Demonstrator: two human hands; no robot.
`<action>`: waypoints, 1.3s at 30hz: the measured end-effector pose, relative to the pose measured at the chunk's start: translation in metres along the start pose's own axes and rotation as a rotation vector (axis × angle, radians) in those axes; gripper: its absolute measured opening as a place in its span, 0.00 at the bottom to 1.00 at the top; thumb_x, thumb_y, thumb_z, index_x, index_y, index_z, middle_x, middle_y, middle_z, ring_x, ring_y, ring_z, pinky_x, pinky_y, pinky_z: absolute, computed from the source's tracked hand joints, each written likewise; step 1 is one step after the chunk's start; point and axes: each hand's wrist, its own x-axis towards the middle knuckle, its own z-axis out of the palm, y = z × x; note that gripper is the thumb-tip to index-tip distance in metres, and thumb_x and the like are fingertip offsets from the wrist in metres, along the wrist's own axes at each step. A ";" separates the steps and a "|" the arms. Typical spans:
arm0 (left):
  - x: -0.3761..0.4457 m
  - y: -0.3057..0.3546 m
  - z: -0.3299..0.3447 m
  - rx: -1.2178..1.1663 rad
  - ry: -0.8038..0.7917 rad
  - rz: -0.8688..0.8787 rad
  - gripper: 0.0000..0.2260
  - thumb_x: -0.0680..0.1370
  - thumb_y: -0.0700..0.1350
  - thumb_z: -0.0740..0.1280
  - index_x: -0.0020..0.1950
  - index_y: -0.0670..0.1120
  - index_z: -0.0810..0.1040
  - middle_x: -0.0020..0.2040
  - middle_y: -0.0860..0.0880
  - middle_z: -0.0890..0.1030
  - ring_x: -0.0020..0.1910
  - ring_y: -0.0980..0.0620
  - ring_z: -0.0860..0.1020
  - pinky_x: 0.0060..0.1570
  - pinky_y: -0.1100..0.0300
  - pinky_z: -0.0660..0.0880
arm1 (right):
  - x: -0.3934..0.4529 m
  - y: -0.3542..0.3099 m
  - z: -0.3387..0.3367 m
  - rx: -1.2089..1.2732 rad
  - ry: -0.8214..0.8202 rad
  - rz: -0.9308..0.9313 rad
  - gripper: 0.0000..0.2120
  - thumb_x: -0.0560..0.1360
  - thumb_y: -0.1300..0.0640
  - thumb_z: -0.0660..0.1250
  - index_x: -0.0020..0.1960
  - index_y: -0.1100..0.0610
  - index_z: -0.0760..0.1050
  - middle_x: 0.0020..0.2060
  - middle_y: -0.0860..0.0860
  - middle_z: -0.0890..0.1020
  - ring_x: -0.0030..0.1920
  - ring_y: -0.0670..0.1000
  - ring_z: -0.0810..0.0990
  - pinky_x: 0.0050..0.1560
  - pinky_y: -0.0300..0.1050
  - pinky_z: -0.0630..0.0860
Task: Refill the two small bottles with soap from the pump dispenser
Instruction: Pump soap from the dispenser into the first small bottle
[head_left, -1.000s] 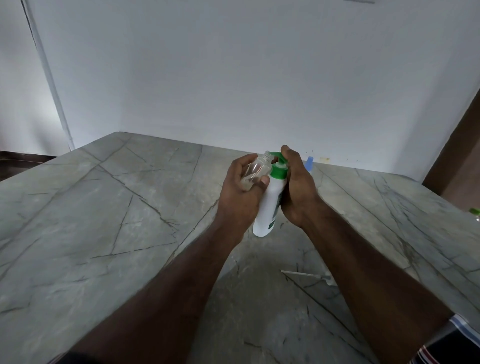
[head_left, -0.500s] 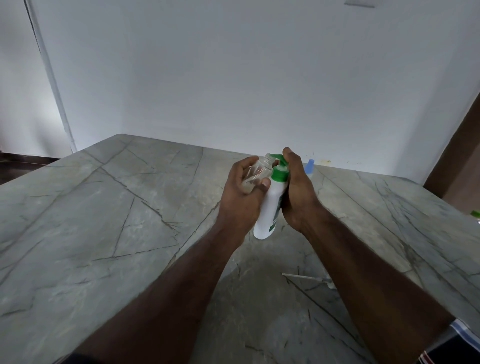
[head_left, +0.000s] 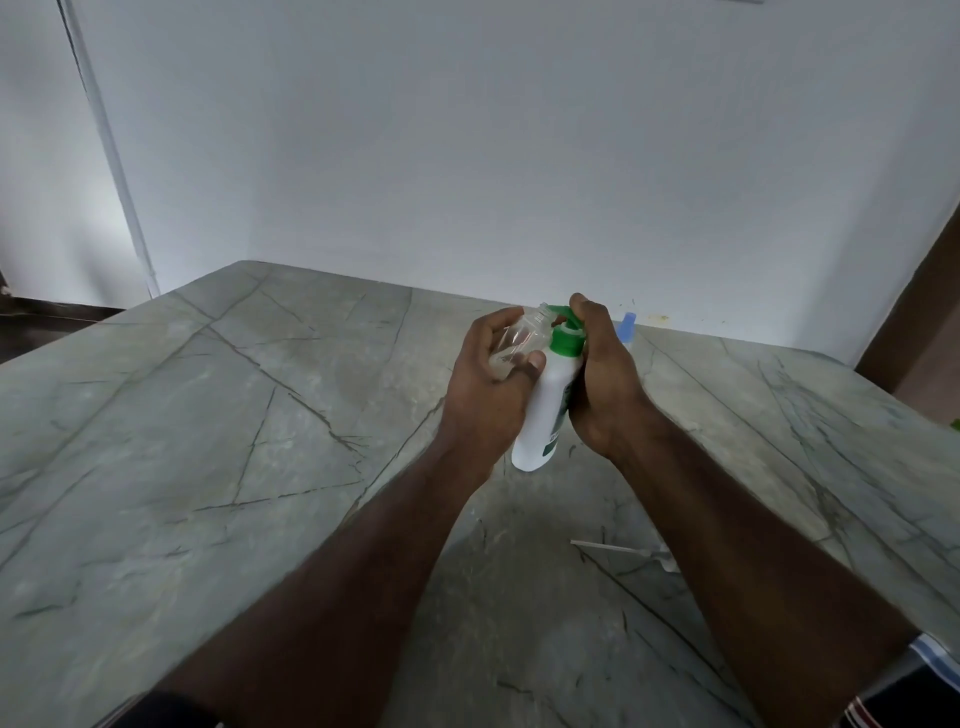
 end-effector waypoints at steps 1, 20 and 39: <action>0.000 0.001 0.000 -0.003 -0.001 0.001 0.19 0.80 0.40 0.68 0.67 0.56 0.71 0.57 0.62 0.77 0.54 0.66 0.77 0.47 0.70 0.76 | 0.000 0.000 0.000 0.005 -0.007 -0.001 0.17 0.78 0.42 0.61 0.46 0.53 0.81 0.41 0.52 0.86 0.42 0.51 0.84 0.50 0.47 0.78; 0.001 0.000 -0.001 0.012 0.008 -0.003 0.19 0.80 0.40 0.68 0.68 0.55 0.71 0.62 0.57 0.77 0.60 0.57 0.77 0.55 0.62 0.77 | 0.004 0.002 -0.002 -0.029 -0.010 0.002 0.17 0.78 0.42 0.61 0.49 0.55 0.80 0.42 0.52 0.86 0.43 0.53 0.84 0.50 0.47 0.79; 0.003 0.004 -0.004 -0.059 -0.001 -0.030 0.19 0.80 0.42 0.67 0.70 0.54 0.71 0.67 0.55 0.75 0.66 0.55 0.75 0.62 0.50 0.78 | -0.005 0.012 -0.028 -0.654 -0.264 -0.342 0.50 0.68 0.57 0.77 0.78 0.47 0.48 0.72 0.47 0.67 0.67 0.47 0.73 0.64 0.44 0.75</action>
